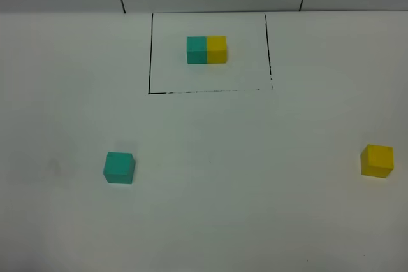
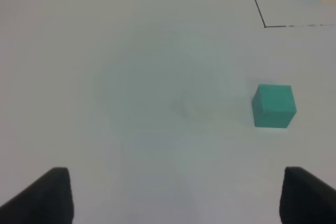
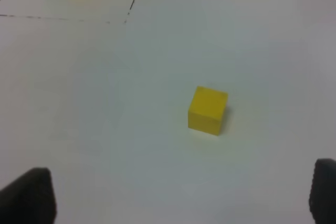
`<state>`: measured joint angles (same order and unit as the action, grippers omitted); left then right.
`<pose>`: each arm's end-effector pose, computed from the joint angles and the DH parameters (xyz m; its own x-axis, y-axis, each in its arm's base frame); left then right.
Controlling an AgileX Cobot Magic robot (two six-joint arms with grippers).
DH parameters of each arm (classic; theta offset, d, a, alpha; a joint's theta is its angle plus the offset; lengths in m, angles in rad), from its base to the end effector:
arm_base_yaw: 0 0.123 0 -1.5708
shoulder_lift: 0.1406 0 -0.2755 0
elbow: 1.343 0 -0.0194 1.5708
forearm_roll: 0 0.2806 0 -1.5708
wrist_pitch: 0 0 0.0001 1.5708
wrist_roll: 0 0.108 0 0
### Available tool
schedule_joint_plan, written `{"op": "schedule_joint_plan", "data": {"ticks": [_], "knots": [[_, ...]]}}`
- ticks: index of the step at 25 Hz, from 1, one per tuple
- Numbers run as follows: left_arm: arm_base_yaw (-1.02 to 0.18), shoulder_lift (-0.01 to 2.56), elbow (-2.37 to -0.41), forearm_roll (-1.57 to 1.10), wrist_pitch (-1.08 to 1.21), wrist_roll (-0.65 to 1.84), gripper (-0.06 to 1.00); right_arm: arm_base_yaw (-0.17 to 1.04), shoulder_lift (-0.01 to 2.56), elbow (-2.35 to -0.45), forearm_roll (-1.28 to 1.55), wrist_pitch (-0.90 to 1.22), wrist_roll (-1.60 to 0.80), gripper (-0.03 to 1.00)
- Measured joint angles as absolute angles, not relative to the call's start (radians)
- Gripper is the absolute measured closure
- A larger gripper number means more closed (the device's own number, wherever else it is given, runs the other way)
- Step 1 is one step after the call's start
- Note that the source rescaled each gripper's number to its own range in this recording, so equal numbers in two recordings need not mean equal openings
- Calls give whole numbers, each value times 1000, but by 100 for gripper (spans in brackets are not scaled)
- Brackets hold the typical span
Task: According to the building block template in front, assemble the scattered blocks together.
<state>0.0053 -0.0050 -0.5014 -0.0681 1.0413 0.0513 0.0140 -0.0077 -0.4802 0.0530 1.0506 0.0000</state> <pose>0.0460 -0.0061 0.2866 -0.4311 0.0145 -0.9022 0.0550 0.9984 -0.0102 0.0477 0.0056 0.2790 -0.4585 0.0199 -0.8885 -0.0428 0.9981 0.0444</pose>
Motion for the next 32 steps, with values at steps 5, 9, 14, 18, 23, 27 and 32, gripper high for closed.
{"op": "schedule_joint_plan", "data": {"ticks": [5,9,14,18,23,27,32], "knots": [[5,-5,-501,-68,1041,51,23,14,-8,-480,53,1051,0,1],[5,-5,-501,-68,1041,51,23,14,-8,-480,53,1051,5,4],[5,-5,-501,-68,1041,51,23,14,-8,-480,53,1051,0,5],[5,-5,-501,-68,1041,51,23,14,-8,-480,53,1051,0,6],[5,-5,-501,-68,1041,51,23,14,-8,-480,53,1051,0,8],[5,-5,-501,-68,1041,51,23,14,-8,-480,53,1051,0,9],[5,-5,-501,-68,1041,51,23,14,-8,-480,53,1051,0,11]]}}
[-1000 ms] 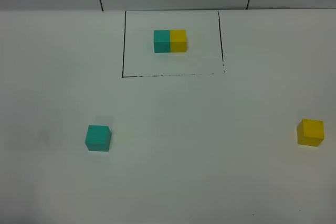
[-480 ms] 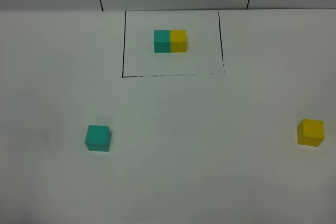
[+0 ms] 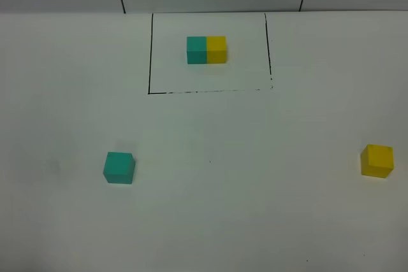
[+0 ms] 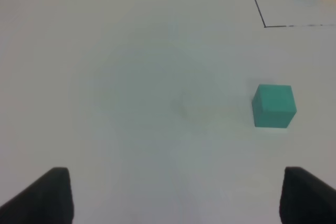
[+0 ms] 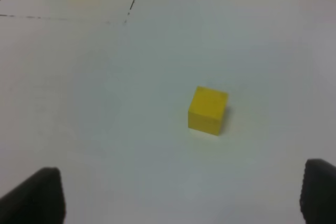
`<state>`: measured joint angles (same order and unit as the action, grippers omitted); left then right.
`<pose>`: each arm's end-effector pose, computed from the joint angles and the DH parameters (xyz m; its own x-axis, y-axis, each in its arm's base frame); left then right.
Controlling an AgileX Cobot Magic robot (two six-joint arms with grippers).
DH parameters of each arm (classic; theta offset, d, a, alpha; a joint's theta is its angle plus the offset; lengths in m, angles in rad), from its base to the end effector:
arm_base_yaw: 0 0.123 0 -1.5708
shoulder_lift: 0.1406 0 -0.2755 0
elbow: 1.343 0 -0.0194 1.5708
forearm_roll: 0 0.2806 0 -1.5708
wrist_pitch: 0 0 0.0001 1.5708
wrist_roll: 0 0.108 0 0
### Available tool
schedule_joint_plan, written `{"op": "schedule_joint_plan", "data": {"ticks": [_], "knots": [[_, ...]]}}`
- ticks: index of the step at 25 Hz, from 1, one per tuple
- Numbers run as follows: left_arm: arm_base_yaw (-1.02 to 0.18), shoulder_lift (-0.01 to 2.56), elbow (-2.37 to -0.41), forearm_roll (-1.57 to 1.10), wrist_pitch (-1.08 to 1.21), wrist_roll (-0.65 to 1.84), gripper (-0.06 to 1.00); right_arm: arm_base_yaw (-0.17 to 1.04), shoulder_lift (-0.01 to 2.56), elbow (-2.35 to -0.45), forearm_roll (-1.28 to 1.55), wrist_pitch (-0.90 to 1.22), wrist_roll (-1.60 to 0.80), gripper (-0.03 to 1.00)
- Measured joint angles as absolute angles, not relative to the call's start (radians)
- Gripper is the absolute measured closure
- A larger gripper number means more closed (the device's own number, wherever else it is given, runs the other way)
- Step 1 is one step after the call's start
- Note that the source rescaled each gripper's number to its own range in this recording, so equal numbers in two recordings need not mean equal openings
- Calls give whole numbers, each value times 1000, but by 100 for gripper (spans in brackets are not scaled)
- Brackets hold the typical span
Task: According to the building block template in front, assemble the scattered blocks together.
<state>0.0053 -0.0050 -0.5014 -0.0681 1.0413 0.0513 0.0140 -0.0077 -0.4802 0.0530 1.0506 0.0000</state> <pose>0.0460 -0.0061 0.2866 -0.4311 0.0145 -0.9022 0.0550 0.9984 -0.0102 0.0477 0.0056 0.2790 -0.4585 0.0199 -0.8885 -0.0428 0.9981 0.0444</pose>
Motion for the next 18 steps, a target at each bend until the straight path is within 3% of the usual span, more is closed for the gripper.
{"op": "schedule_joint_plan", "data": {"ticks": [8,18], "knots": [[5,156,-573,-70,1019,51,23,14,-8,-480,53,1051,5,13],[5,863,-745,-289,1018,104,23,14,-8,-480,53,1051,0,14]]}}
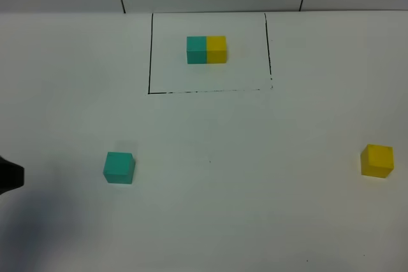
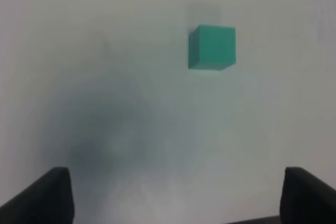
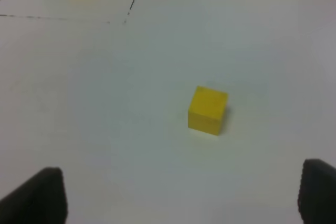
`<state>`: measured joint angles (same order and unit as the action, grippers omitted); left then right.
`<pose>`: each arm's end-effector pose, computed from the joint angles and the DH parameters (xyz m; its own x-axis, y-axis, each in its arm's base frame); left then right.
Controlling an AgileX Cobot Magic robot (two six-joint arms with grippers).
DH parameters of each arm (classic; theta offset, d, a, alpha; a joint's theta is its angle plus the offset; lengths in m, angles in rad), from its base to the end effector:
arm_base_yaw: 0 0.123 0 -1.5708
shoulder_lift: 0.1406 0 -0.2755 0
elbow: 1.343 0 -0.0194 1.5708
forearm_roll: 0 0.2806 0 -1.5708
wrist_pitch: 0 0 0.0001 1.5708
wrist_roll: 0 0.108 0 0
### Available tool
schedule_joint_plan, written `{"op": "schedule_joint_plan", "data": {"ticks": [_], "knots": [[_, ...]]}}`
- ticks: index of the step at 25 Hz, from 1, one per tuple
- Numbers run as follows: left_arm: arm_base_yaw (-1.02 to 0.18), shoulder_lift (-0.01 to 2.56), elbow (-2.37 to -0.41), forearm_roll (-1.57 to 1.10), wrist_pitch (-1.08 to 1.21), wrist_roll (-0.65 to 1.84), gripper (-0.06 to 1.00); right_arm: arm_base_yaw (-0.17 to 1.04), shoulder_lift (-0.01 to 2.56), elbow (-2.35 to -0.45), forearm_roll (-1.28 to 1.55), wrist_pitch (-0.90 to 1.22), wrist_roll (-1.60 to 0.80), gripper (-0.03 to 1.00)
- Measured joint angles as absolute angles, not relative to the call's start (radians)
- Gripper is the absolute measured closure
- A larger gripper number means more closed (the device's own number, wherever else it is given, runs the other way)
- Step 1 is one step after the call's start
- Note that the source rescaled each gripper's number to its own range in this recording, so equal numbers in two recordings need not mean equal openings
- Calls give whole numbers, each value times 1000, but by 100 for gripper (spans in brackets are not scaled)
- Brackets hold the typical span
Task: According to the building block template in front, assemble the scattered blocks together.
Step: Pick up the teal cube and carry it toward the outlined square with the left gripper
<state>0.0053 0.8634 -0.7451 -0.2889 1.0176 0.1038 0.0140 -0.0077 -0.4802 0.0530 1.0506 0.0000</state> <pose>0.1872 -0.0252 0.2762 -0.8621 -0.0541 -0.5039 0.0758 0.9693 -0.2338 0.0477 0.0056 0.2790 -0.4585 0.0199 -0.8885 -0.0428 0.9981 0.0444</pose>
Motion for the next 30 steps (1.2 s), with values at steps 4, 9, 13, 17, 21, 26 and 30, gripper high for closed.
{"op": "schedule_joint_plan", "data": {"ticks": [4,9,13,17,21,26,30], "knots": [[4,1087,-755,-298,968,123,23,14,-8,-480,53,1051,0,14],[-73,1288,-766,-297,844,115,23,14,-8,-480,53,1051,0,14],[-213,1402,-800,-275,769,34,23,14,-8,-480,53,1051,0,14],[-317,1494,-822,-182,721,-104,23,14,-8,-480,53,1051,5,14],[-399,1587,-866,-104,699,-208,23,14,-8,-480,53,1051,0,14],[-427,1675,-918,-84,692,-260,23,14,-8,-480,53,1051,0,14],[-427,1709,-925,-83,678,-263,23,14,-8,-480,53,1051,0,14]]}}
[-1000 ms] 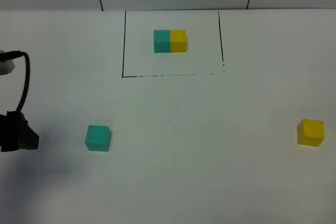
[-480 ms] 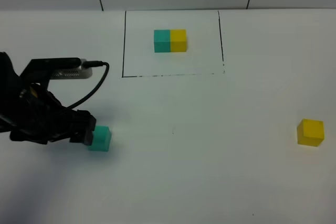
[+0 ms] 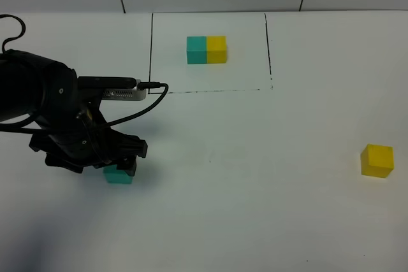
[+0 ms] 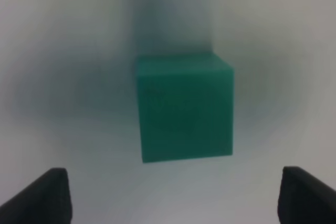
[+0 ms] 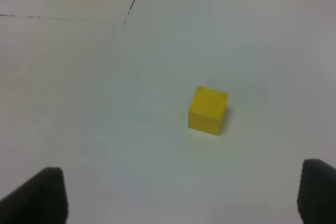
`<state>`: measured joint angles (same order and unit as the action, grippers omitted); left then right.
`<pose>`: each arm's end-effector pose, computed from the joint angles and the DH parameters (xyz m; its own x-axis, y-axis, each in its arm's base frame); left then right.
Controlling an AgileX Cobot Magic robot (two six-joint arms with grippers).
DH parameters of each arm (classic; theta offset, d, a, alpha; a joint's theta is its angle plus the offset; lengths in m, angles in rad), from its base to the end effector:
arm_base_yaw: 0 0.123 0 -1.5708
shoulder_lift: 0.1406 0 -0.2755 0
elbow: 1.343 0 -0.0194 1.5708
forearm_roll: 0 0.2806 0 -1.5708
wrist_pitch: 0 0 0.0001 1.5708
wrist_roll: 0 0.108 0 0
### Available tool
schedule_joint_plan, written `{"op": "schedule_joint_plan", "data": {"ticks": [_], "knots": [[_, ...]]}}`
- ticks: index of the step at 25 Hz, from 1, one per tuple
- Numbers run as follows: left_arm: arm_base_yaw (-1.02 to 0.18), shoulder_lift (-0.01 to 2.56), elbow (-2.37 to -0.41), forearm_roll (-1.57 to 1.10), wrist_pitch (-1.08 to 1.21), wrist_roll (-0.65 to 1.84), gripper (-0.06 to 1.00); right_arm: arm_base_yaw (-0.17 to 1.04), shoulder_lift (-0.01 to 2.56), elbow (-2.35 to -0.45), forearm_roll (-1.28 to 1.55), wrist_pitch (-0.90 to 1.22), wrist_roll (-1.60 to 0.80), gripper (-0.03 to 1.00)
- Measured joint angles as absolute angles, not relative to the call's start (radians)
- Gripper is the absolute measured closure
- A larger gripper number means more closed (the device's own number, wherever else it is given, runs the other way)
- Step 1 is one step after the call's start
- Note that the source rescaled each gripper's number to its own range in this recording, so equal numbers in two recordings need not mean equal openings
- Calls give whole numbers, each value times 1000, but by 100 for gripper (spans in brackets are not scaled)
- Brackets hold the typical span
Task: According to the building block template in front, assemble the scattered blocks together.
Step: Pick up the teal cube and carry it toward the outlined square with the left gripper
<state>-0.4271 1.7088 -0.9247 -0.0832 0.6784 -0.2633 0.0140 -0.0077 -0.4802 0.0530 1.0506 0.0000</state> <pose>0.2929 -0.1395 0.1169 -0.9812 0.0930 -0.1690 0.1128 0.9873 -0.1116 0.0477 0.0056 0.2790 -0.4585 0.0199 -0.8885 -0.0428 0.9981 0.0444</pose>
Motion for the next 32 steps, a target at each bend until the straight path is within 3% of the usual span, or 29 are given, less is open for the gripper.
{"op": "schedule_joint_plan", "data": {"ticks": [21,24,27,32], "knots": [[-427,1875,-927,-80,505,-276,26,14,-8,-480,53,1051,0,14],[-427,1878,-927,-80,504,-276,46,14,-8,-480,53,1051,0,14],[-427,1878,-927,-80,506,-276,92,14,-8,-480,53,1051,0,14],[-427,1879,-970,-68,574,-222,94,14,-8,-480,53,1051,0,14]]}}
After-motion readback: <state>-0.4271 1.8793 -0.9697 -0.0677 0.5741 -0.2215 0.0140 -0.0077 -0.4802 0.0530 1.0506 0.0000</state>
